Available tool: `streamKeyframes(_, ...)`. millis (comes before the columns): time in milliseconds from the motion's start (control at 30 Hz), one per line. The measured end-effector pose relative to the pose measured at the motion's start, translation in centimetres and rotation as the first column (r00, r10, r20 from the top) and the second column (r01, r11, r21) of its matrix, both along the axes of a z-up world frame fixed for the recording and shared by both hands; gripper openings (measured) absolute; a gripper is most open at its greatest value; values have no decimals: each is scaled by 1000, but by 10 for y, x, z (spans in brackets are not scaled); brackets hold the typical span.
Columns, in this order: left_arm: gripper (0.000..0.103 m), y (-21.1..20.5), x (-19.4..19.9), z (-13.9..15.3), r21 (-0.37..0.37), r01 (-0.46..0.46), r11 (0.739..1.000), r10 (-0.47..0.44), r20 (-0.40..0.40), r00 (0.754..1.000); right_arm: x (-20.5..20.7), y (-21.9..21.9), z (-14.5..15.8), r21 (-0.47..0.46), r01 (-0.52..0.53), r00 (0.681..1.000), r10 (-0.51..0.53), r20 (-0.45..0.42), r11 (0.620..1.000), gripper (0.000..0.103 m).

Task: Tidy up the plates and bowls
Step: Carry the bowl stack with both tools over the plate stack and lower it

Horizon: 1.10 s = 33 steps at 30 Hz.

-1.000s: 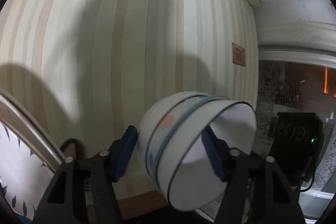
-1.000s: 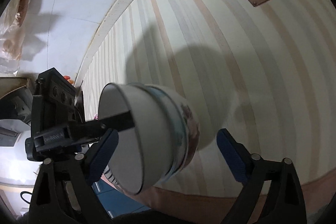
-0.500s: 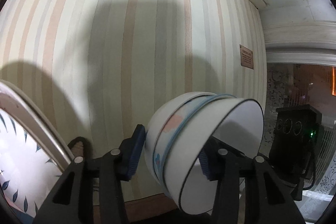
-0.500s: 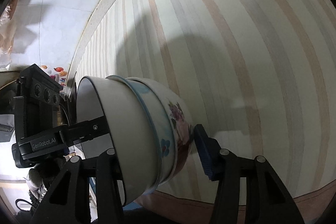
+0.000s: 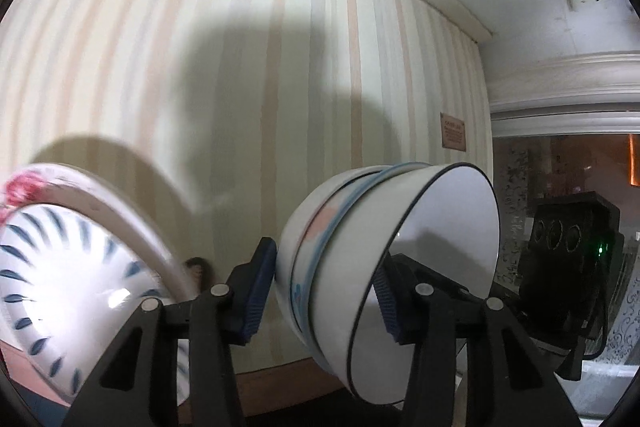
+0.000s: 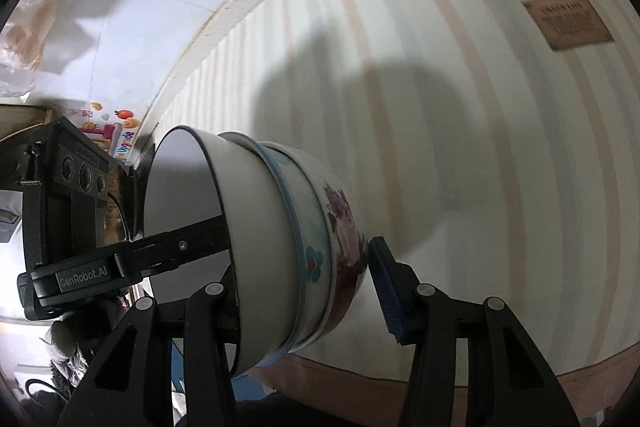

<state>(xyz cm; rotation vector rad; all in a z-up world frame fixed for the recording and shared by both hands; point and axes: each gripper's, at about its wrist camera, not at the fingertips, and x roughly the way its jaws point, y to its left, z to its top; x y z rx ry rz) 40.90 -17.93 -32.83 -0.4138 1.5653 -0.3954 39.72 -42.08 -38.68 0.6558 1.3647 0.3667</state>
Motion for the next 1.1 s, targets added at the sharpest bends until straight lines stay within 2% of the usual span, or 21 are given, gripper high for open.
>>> streamKeyframes(167, 43, 41, -4, 22, 19, -11, 1000, 10, 33, 999, 1, 39, 23, 12, -31, 999, 31, 32, 999, 52)
streamKeyframes(300, 43, 83, -14, 25, 27, -64, 998, 63, 31, 998, 0, 79, 30, 32, -71, 996, 69, 50, 997, 51)
streamKeyframes(500, 43, 146, -35, 24, 47, -145, 988, 143, 31, 989, 0, 144, 26, 63, -139, 989, 136, 51, 988, 51)
streamKeyframes(633, 43, 173, -45, 16, 48, -191, 980, 190, 18, 982, -1, 180, 17, 65, -186, 982, 183, 46, 980, 51)
streamKeyframes(767, 43, 185, -50, 5, 48, -216, 975, 216, 6, 976, -2, 201, 7, 48, -216, 976, 215, 37, 975, 51)
streamKeyframes(1100, 43, 185, -47, -12, 48, -205, 978, 206, -15, 979, 0, 213, -9, 29, -221, 975, 221, 10, 975, 51)
